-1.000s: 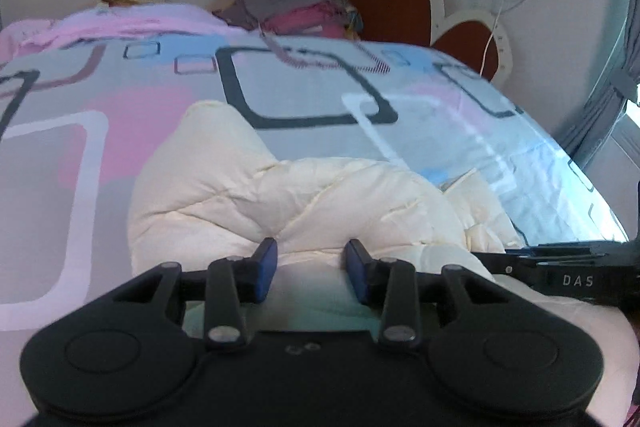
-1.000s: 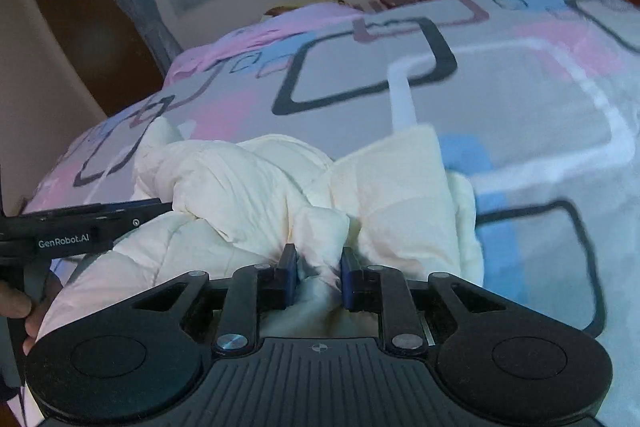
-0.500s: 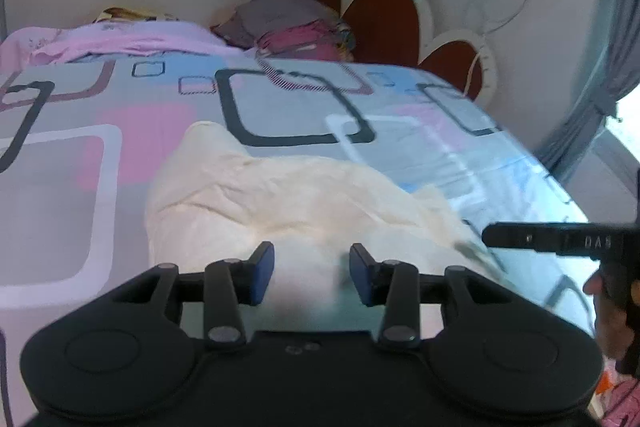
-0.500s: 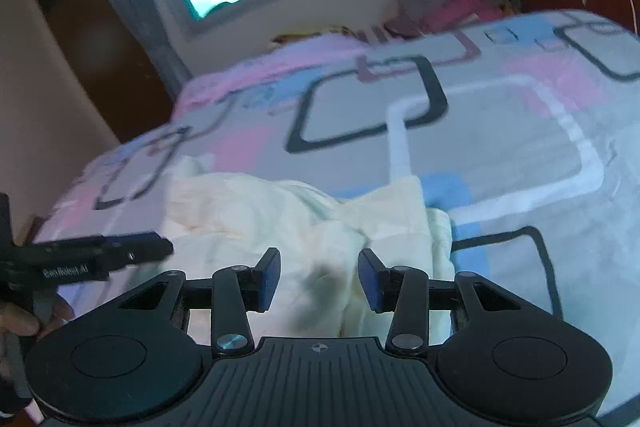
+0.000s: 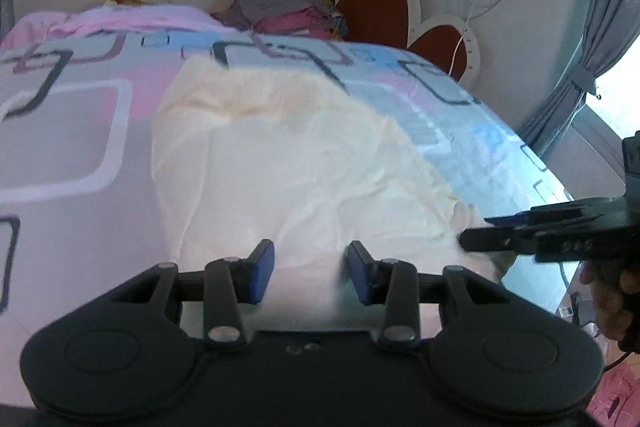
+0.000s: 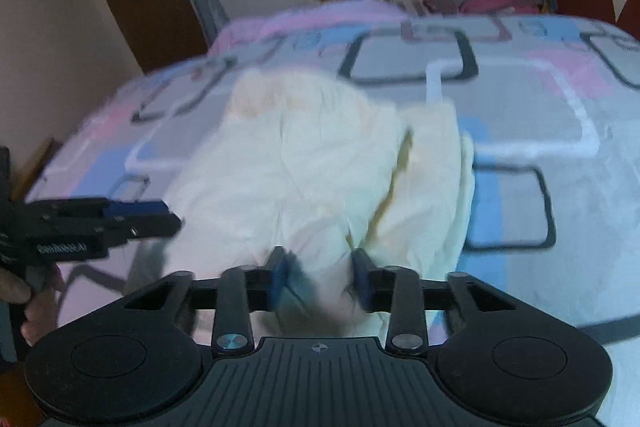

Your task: Fold large clothes

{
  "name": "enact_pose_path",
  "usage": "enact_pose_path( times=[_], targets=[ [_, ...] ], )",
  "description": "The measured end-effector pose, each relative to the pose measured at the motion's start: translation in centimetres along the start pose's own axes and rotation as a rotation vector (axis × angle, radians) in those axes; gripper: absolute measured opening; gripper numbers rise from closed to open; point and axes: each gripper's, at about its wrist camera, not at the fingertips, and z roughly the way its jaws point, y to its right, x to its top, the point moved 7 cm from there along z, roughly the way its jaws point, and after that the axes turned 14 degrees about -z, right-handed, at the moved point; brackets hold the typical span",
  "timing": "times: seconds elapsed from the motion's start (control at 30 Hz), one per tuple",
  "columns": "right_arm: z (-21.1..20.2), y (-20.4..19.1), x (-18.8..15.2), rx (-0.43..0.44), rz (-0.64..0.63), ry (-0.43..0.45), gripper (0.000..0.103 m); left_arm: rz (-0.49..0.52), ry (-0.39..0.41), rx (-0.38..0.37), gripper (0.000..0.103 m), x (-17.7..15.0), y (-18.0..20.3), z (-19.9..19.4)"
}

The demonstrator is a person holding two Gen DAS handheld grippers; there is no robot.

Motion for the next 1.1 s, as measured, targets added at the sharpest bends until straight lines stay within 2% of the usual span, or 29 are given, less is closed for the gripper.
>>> enact_pose_path(
  times=[0.1,0.2,0.37,0.43,0.6,0.73,0.9,0.97,1.1],
  targets=[
    [2.4,-0.3,-2.1,-0.023,-0.039,-0.057,0.033,0.027,-0.028,0.02,0.04,-1.3,-0.3,1.3],
    [4.2,0.1,-3.6,-0.014,-0.007,-0.057,0.033,0.059,-0.033,0.044,0.039,-2.4,-0.3,2.3],
    [4.1,0.0,-2.8,-0.027,-0.025,-0.084,0.033,0.072,-0.042,0.061,0.039,-2.4,-0.3,2.5],
    [2.9,0.1,-1.9,-0.043,-0.023,-0.062,0.033,0.073,-0.039,0.059,0.038,-1.7,0.1,1.8],
    [-0.8,1.4,3.1,-0.078,-0.026,0.108,0.033,0.108,0.079,0.067,0.038,2.7,1.0,-0.3],
    [0.0,2.0,8.6,-0.092,-0.072,0.182,0.033,0.136,0.145,0.072,0.038,7.6,1.1,1.0],
    [4.4,2.5,12.8,-0.095,-0.102,0.157,0.033,0.115,0.119,0.05,0.038,12.3,1.2,5.3],
    [6.3,2.8,13.7,-0.108,-0.103,0.131,0.033,0.14,0.109,0.069,0.038,12.8,1.3,6.8],
    [9.6,4.5,12.7,-0.136,-0.096,0.051,0.033,0.142,0.032,0.106,0.037,12.1,0.6,9.9]
  ],
)
